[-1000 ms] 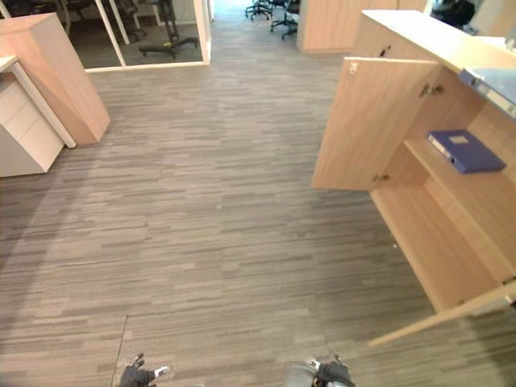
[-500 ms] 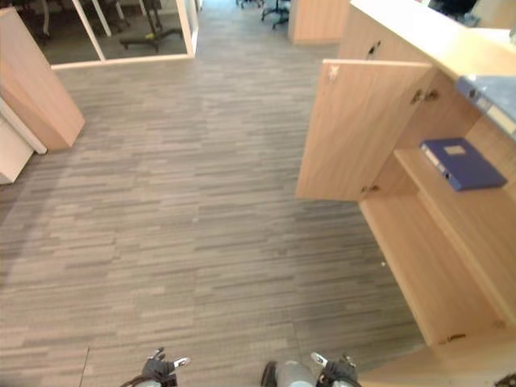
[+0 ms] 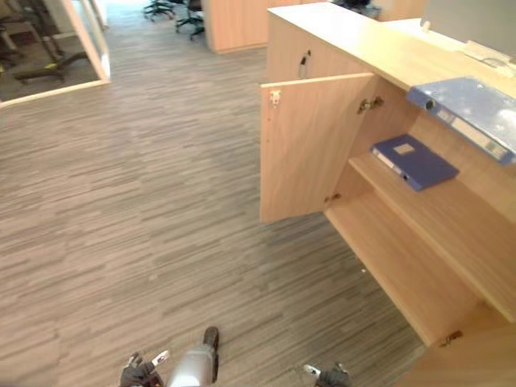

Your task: Walk over to the cabinet, pick up the folder, carry it to the office cabinet, place the folder inside the office cabinet, then close the office cabinet door

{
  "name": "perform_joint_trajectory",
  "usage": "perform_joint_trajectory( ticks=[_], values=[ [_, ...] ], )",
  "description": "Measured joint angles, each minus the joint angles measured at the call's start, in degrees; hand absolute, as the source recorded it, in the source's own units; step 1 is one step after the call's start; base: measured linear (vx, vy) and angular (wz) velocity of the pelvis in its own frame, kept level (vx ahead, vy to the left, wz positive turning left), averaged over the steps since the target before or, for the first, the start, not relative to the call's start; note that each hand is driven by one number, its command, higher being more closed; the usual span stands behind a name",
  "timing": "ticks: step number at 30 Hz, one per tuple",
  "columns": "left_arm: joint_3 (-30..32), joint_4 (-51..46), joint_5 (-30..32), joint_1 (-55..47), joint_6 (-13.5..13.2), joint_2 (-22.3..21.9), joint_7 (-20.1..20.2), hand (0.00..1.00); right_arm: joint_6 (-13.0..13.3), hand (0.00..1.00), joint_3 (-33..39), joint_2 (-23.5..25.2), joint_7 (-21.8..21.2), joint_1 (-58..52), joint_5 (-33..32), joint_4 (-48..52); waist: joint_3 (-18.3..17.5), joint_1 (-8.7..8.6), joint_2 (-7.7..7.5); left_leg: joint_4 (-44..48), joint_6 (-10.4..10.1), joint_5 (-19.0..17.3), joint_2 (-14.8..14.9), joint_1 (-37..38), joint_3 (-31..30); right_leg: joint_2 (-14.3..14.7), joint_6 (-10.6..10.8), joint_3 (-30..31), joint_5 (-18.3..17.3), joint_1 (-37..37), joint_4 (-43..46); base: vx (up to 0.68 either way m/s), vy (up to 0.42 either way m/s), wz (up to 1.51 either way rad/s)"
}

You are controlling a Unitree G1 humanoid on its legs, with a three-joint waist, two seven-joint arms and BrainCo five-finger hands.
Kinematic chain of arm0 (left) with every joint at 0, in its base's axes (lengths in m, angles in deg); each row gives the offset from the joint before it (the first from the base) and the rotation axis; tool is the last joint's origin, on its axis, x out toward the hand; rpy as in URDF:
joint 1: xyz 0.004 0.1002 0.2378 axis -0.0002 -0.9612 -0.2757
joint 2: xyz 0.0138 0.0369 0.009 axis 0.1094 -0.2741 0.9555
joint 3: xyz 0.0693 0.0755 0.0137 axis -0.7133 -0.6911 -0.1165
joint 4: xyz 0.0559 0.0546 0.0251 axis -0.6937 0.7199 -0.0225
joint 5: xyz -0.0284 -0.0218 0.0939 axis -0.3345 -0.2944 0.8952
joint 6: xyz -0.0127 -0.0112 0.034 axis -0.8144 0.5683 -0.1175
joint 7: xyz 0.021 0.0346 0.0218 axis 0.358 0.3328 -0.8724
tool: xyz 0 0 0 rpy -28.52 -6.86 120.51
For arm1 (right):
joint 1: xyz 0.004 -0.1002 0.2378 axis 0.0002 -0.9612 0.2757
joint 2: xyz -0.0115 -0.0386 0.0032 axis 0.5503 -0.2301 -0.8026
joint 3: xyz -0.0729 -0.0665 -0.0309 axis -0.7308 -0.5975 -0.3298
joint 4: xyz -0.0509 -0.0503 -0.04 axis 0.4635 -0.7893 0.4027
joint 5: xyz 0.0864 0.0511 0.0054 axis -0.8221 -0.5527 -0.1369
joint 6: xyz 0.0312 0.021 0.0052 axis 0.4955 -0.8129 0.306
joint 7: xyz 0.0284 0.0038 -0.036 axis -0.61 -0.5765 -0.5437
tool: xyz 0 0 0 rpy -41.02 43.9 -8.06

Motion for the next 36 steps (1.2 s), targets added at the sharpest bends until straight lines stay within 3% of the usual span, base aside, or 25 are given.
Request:
perform_joint_trajectory(
  ticks=[1,3,5,6,8,10,13,14,16,17,18,19,21,27,29,31,33,35,36],
  values=[
    [0.92,0.02,-1.51,0.21,-0.14,-0.31,-0.35,0.0,-0.1,0.0,0.02,0.17,-0.02,0.44,0.51,0.03,-0.32,0.28,-0.65,3.64,1.33,-3.28,0.02,0.01,1.9,-1.27,1.46,1.45,2.05,-0.86,1.57,0.47,0.384,-0.65],
    [1.74,0.16,-2.43,0.23,-0.17,-0.51,-0.83,0.0,-0.06,0.0,0.47,1.34,-0.07,0.83,0.52,0.23,-1.07,0.36,-1.26,6.66,3.19,-7.51,-0.86,1.49,5.55,-4.05,2.31,3.07,3.73,-2.06,5.36,0.39,0.347,-0.83],
    [1.65,1.07,-2.36,0.45,-0.15,-0.91,-0.88,0.0,-0.04,0.0,0.49,1.37,-0.56,1.26,0.51,0.47,-1.83,0.46,-1.13,6.09,5.03,-9.81,-2.22,4.18,9.36,-6.1,2.71,4.67,5.58,-7.69,16.34,0.34,0.319,-0.84],
    [1.27,1.79,-2.19,0.98,-0.1,-0.83,-0.92,0.0,-0.1,0.0,0.85,1.33,-0.96,1.6,0.51,1.41,-1.83,0.31,-1.02,4.67,6.21,-10.59,-2.92,6.82,11.73,-7.3,2.5,5.07,8.9,-12.76,25.91,0.28,0.301,-0.77],
    [0.69,2.6,-2.1,1.65,0.16,-0.68,-1.02,0.0,-0.1,0.0,0.85,1.34,-1.23,1.61,0.54,2.46,-1.39,0.28,-0.32,2.9,7.39,-11.47,-3.04,11.51,14.45,-8.67,2.07,2.96,9.37,-18.38,37.96,0.24,0.235,-0.64],
    [-0.01,2.62,-0.89,1.88,0.32,-0.67,-1.02,0.0,0.07,0.0,0.71,1.35,-1.22,1.62,0.53,3.14,-1.39,-0.23,-0.21,-1.17,7.11,-12.17,-2.65,17.12,16.83,-10.89,1.36,-5.4,8.77,-23.42,45.04,0.19,0.123,-0.55],
    [-0.66,2.9,1.62,2.66,0.65,-0.46,-1.09,0.0,0.73,0.0,0.3,1.31,-0.93,1.94,0.51,4.37,-1.34,-1.33,-0.02,-3.52,5.96,-13.27,-0.85,20.53,20.36,-11.59,0.49,-16.88,7.45,-29.45,41.11,0.16,0.006,-0.7],
    [-0.59,3.64,1.58,2.59,0.68,-0.37,-1.35,0.0,0.84,0.0,0.41,1.31,-0.57,2.13,0.49,4.32,-1.34,-1.66,0.08,-4.83,5.07,-13.2,0.06,22.24,22.66,-10.99,-0.17,-21.82,6.07,-30.01,35.36,0.13,-0.043,-0.85],
    [-0.48,4.36,1.59,2.64,0.68,-0.19,-1.75,0.0,0.98,0.0,0.36,1.3,-0.36,2.23,0.46,4.27,-1.25,-2.2,0.19,-5.67,3.63,-13.35,1.48,24.22,24.85,-8.64,-0.76,-27.14,6.54,-29.18,23.33,0.21,-0.108,-0.76],
    [-0.49,4.98,1.72,2.85,0.71,0.26,-1.9,0.0,0.97,0.0,0.51,1.36,-0.18,2.0,0.48,4.23,-1.27,-2.52,-0.21,-5.62,2.62,-13.66,1.47,24.92,25.52,-7.24,-2.25,-28.02,10.23,-28.46,15.58,0.25,-0.161,-0.56],
    [-0.58,5.98,1.97,3.48,0.81,-0.1,-2.08,0.0,0.99,0.0,0.9,0.75,-0.01,2.28,0.42,4.19,-0.87,-2.89,0.72,-5.7,2.08,-13.89,2.02,25.68,25.6,-6.01,-3.97,-28.19,10.7,-27.63,14.78,0.31,-0.216,-0.45],
    [-0.77,6.46,2.61,3.78,0.92,-0.99,-2.25,0.0,1.04,0.0,1.05,-0.1,0.16,2.35,0.45,4.25,-0.5,-3.24,2.11,-6.34,2.19,-12.99,3.32,26.16,25.22,-3.99,-4.49,-28.5,11.11,-26.36,12.73,0.28,-0.219,-0.46],
    [-2.49,7.21,3.56,4.58,0.96,-0.89,-2.23,0.0,1.05,0.0,1.54,-0.76,0.19,2.44,0.51,4.2,-0.29,-3.8,3.19,-9.48,1.68,-12.34,4.3,27.78,24.38,-1.62,-5.35,-28.22,10.58,-26.23,11.91,0.2,-0.175,-0.34],
    [-4.03,7.07,5.01,4.97,0.99,-0.84,-1.83,0.0,0.94,0.0,6.18,-0.44,0.07,0.88,0.04,2.39,0.36,-4.85,2.52,-11.42,-0.21,-10.82,4.99,30.61,24.41,0.68,-5.72,-27.41,7.79,-25.53,11.17,0.03,-0.08,-0.16],
    [-3.45,6.71,5.01,4.66,0.9,-0.86,-1.63,0.0,0.9,0.0,6.76,-0.19,-0.04,0.73,0.27,2.2,0.3,-4.59,2.42,-6.38,-1.14,-11.52,6.33,29.76,24.11,1.33,-5.67,-27.44,7.38,-24.19,9.91,0.02,-0.062,-0.33],
    [-1.52,5.87,4.87,3.12,0.82,-0.74,-1.31,0.0,0.92,0.0,8.73,0.31,-0.43,0.48,-0.35,1.9,0.22,-4.52,2.62,9.76,-0.95,-12.23,10.88,24.08,21.16,3.74,-5.66,-26.96,7.42,-21.13,6.2,0.07,-0.057,-0.53],
    [-1.08,5.46,4.4,1.25,0.85,-0.62,-1.06,0.0,0.92,0.0,8.68,0.2,-0.46,0.27,-1.15,1.86,0.0,-4.31,3.23,20.21,-0.13,-10.62,13.63,20.16,16.88,6.11,-5.75,-25.77,7.5,-19.63,5.17,0.1,-0.027,-0.63],
    [-0.8,4.49,3.52,0.49,0.83,0.13,-0.83,0.0,0.93,0.0,8.02,0.11,-0.41,-0.35,-1.83,1.58,-0.22,-3.66,3.35,29.24,-0.11,-4.47,15.23,16.83,11.63,9.18,-5.84,-23.62,7.52,-17.04,3.04,0.18,-0.038,-0.75],
    [-0.79,4.43,3.34,0.48,0.69,0.2,-0.67,0.0,0.9,0.0,6.95,-0.09,-0.38,-0.34,-1.63,1.31,-0.34,-2.91,3.13,33.34,-0.2,1.66,14.94,14.8,9.47,10.55,-6.85,-20.66,8.1,-15.35,0.17,0.23,-0.041,-0.77]
  ],
)
